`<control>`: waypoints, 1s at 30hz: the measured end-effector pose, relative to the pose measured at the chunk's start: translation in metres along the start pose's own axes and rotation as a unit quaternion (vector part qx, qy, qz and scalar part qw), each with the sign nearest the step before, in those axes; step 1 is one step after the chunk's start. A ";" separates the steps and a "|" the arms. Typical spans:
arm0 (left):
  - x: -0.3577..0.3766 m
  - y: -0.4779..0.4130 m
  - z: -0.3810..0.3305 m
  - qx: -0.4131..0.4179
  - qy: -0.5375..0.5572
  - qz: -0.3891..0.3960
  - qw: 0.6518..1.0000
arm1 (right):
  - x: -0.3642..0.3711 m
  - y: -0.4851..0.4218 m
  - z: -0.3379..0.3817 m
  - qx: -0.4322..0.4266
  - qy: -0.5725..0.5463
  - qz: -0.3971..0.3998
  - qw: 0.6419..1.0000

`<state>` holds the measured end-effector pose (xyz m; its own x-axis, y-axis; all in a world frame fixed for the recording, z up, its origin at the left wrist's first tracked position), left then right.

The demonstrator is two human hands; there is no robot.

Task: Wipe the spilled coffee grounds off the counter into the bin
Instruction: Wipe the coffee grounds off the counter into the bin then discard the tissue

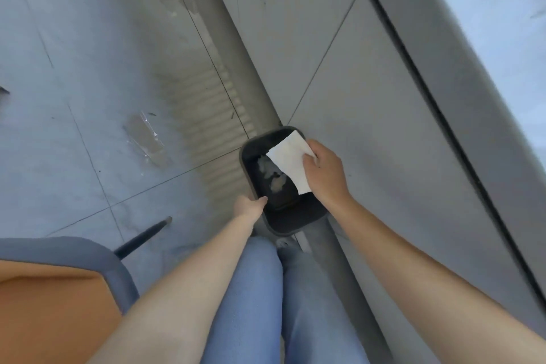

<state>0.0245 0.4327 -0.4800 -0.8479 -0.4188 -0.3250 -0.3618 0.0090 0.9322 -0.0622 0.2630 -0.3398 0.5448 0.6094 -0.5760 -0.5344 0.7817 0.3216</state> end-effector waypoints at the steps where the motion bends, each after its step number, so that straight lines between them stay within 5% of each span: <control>1: 0.009 -0.011 0.007 -0.015 0.004 0.011 1.000 | 0.004 -0.003 -0.010 -0.001 0.003 0.003 1.000; 7: 0.033 -0.066 0.009 -0.053 0.083 0.049 0.994 | 0.026 -0.020 -0.049 -0.011 0.040 0.038 0.998; 18: 0.046 -0.108 0.017 -0.047 0.036 0.099 0.993 | 0.042 -0.031 -0.067 -0.020 0.042 0.043 0.998; 30: -0.024 -0.071 -0.009 0.054 -0.049 0.011 0.997 | 0.031 -0.008 -0.021 -0.031 -0.024 0.003 0.999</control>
<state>0.0738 0.4343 -0.5369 -0.8881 -0.3263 -0.3239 -0.3777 0.1163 0.9186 -0.0546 0.2731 -0.3762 0.5711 0.6216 -0.5362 -0.5768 0.7686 0.2766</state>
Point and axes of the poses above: each hand's wrist, its own y-axis away from the middle knuckle, its own x-axis out of the palm, z = x × y, the point moved 7 cm from there along -y, towards the middle knuckle, and after that the axes turned 8 degrees about -x, right-handed, at the moved point
